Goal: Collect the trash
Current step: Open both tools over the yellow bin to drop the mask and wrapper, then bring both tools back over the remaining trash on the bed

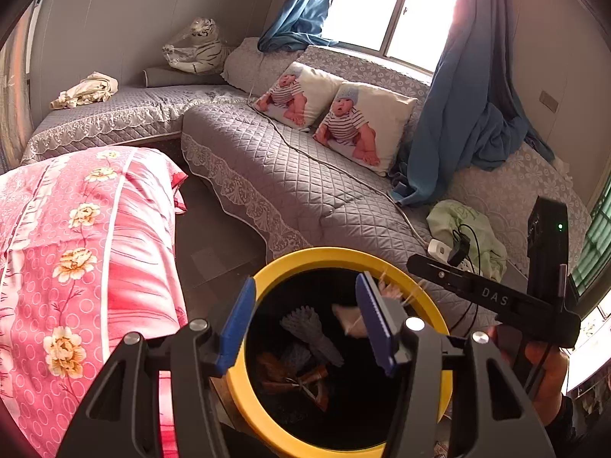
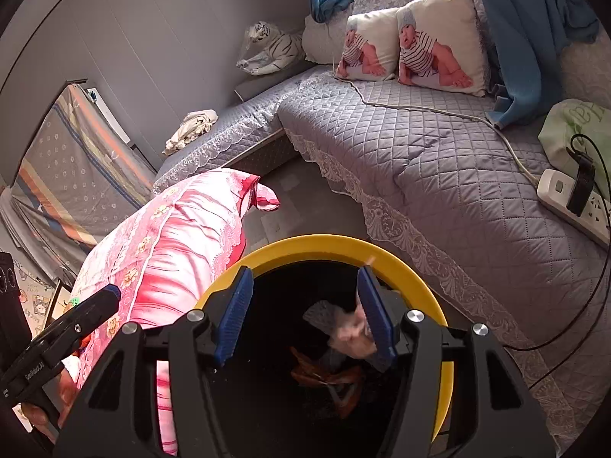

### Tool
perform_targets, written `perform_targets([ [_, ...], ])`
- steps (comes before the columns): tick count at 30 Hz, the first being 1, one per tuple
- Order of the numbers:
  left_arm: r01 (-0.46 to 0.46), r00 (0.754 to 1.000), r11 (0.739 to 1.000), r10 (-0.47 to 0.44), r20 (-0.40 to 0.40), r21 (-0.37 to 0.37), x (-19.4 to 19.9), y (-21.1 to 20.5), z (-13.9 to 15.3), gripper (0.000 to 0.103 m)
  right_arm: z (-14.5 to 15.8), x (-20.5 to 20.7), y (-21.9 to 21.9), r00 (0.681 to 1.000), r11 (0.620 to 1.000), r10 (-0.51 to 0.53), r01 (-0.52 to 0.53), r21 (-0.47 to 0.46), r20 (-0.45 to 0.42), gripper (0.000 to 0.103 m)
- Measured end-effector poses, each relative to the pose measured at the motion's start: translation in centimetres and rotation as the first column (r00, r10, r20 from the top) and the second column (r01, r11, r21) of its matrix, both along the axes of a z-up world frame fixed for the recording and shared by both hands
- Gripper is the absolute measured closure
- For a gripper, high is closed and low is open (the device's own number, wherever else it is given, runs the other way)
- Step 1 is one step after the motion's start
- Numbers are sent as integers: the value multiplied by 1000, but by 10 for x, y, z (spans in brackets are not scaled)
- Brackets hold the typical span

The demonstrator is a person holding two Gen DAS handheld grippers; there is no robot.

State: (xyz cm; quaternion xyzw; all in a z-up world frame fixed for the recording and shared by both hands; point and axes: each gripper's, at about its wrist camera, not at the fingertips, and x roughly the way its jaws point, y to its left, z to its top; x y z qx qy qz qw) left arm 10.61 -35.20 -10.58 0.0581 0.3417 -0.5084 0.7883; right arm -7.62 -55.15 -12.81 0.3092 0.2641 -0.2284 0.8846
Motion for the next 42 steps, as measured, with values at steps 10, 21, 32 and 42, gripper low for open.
perform_targets([
  [10, -124, 991, 990, 127, 42, -62, 22, 49, 35, 51, 36, 16, 24, 996, 995, 72, -68, -67, 50, 48],
  [21, -303, 939, 943, 320, 125, -137, 45, 135, 82, 51, 89, 75, 86, 959, 956, 264, -247, -158, 104, 47],
  [32, -481, 839, 858, 510, 186, -182, 62, 244, 112, 51, 137, 151, 184, 858, 849, 501, -463, -255, 113, 43],
  [42, -614, 737, 763, 646, 197, -204, 56, 337, 120, 51, 144, 238, 281, 711, 703, 701, -672, -234, 62, 41],
])
